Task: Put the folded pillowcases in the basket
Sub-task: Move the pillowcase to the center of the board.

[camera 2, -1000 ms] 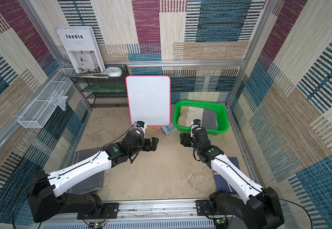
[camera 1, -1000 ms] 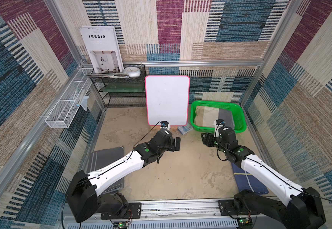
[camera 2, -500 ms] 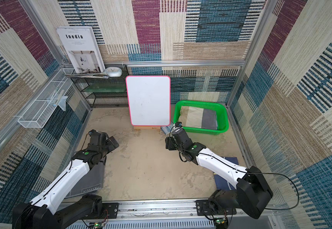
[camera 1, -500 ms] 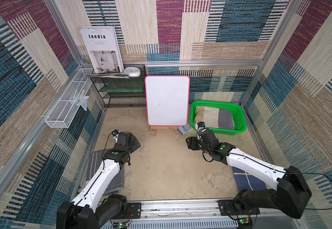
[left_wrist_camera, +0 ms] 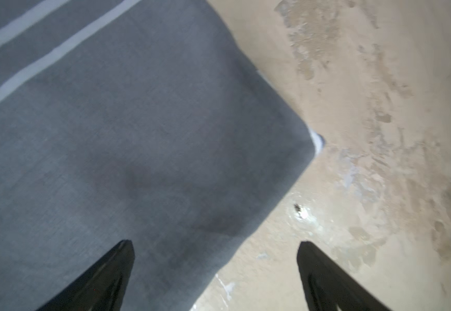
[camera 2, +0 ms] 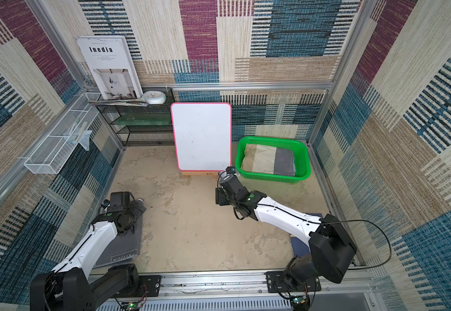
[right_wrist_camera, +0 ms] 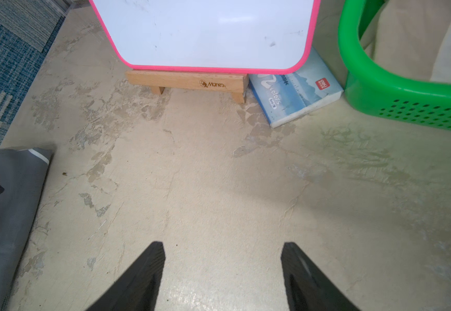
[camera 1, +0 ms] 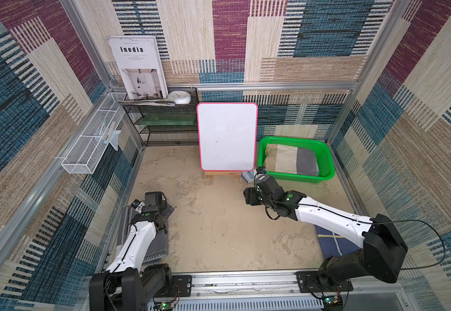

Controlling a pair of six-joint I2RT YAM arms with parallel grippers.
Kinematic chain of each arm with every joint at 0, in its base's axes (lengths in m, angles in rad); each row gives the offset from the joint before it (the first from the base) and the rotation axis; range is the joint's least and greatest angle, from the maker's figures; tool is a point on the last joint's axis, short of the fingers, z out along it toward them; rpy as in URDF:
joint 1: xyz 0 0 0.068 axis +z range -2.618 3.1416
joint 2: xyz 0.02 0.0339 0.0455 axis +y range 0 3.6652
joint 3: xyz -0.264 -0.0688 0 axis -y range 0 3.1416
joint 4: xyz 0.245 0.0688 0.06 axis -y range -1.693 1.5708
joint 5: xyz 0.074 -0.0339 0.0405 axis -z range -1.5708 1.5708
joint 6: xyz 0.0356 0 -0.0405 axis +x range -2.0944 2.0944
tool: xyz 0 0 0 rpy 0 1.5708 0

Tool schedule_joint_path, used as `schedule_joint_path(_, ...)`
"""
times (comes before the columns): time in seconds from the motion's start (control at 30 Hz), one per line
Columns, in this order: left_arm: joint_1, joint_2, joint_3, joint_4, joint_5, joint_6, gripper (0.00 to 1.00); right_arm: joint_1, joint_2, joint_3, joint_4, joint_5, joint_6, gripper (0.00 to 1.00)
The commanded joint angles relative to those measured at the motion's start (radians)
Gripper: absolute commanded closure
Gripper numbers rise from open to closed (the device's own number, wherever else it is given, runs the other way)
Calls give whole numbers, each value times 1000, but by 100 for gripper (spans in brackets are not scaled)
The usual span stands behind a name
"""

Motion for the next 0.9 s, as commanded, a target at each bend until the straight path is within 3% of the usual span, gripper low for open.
schedule_joint_path(0.0, 23, 69, 12, 34, 36, -7, 1, 4, 7, 8, -2, 22, 8, 26)
schedule_joint_path(0.23, 33, 193, 10, 120, 158, 14, 2, 6, 9, -1, -12, 43, -7, 26)
schedule_joint_path(0.43, -47, 303, 47, 163, 238, 25, 4, 6, -43, -24, -7, 118, -36, 27)
schedule_joint_path(0.63, -231, 321, 56, 185, 227, -25, 4, 7, -81, -21, 1, 153, -59, 26)
schedule_joint_path(0.87, -532, 307, 32, 252, 220, -127, 3, 6, -55, -38, 10, 132, -50, 26)
